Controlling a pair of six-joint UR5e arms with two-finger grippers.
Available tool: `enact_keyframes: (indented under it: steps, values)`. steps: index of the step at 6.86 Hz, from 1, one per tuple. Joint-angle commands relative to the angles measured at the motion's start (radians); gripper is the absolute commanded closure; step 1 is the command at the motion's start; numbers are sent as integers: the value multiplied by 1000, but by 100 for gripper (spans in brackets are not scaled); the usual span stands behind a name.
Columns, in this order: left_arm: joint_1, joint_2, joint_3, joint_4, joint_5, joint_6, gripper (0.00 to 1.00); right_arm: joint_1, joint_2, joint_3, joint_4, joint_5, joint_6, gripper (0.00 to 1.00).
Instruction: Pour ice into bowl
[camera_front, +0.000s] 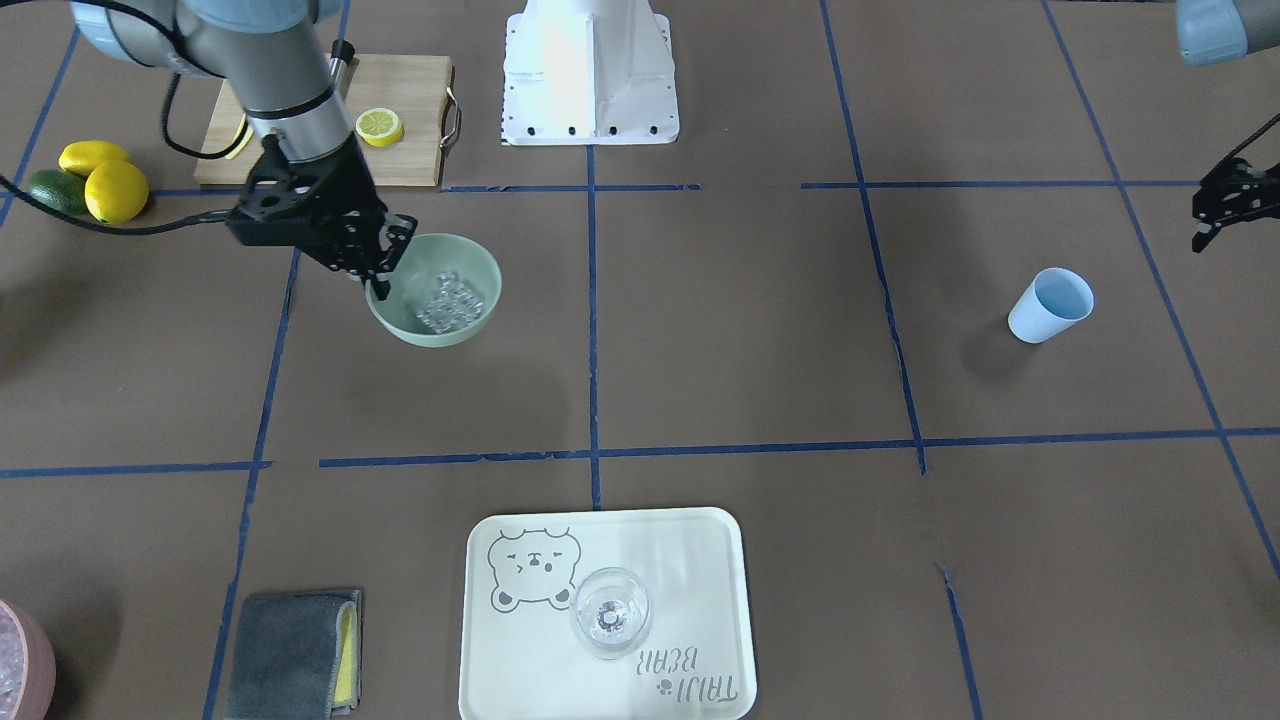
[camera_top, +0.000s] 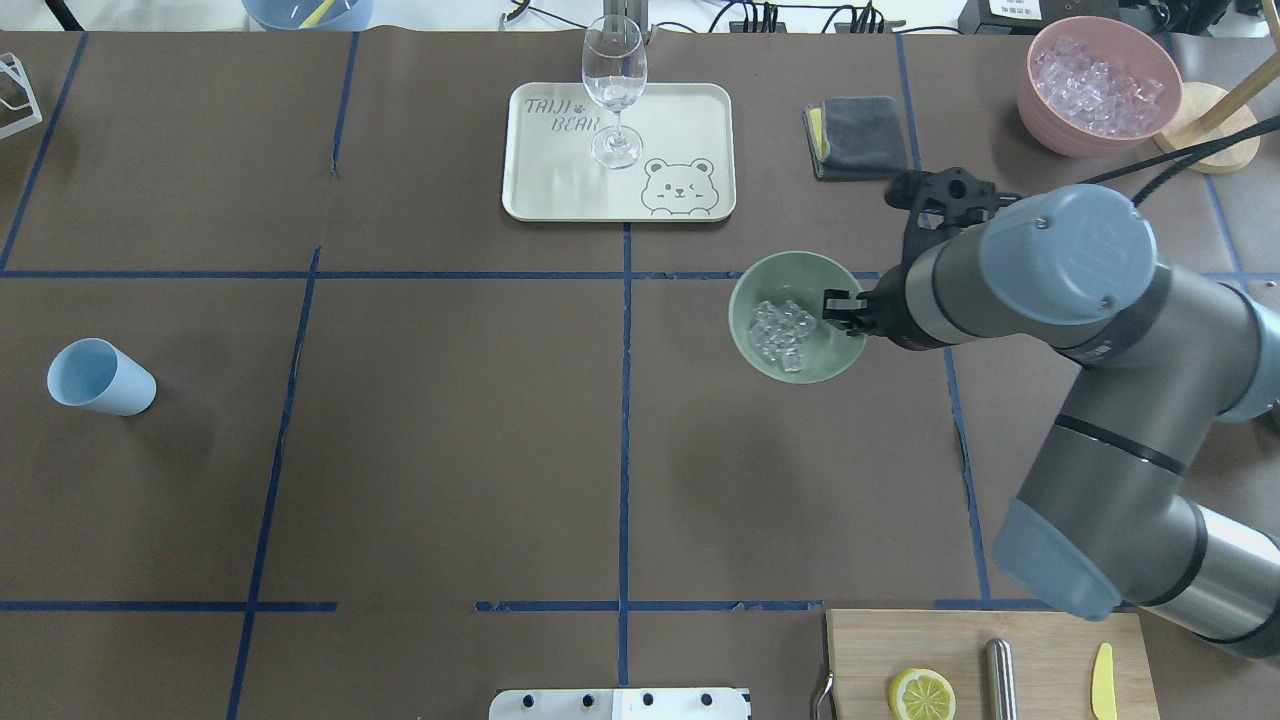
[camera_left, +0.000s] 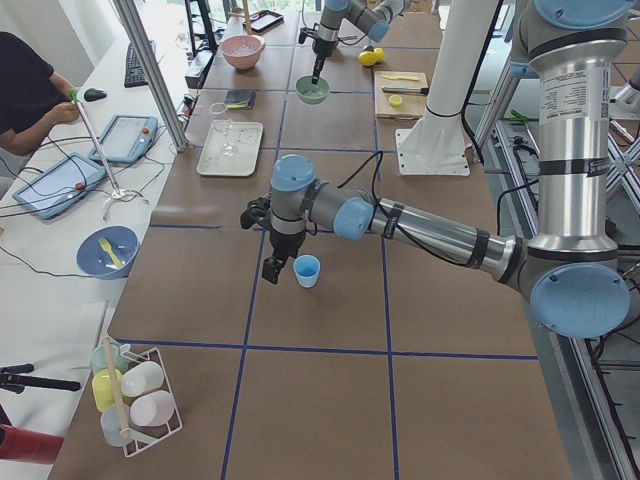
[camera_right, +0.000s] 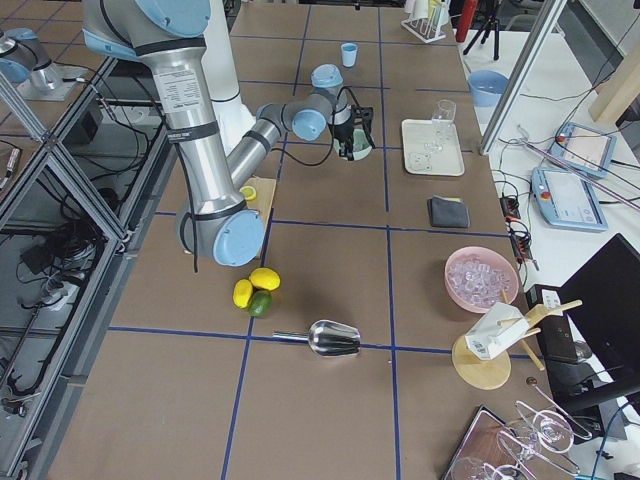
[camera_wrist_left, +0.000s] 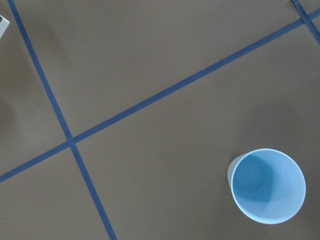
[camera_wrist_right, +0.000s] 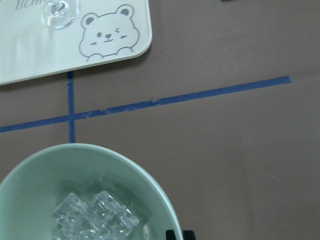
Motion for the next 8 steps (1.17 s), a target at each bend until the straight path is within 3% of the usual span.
enact_keyframes:
  steps: [1,2,3,6,7,8]
  values:
    - [-69,-121,13,177,6,67,0,135,-303,-32,318,91,-147,100]
    - [-75,-127,29,175,4,96,0,251,-348,-90,339,218,-276,100]
    - [-88,-134,30,175,4,97,0,298,-402,-138,347,221,-373,100]
    - [-90,-136,48,168,6,101,0,311,-407,-296,451,241,-380,100]
    - [-90,-138,50,169,6,101,0,311,-402,-315,451,246,-383,43]
    - [-90,-138,50,169,6,101,0,336,-401,-295,437,276,-392,0]
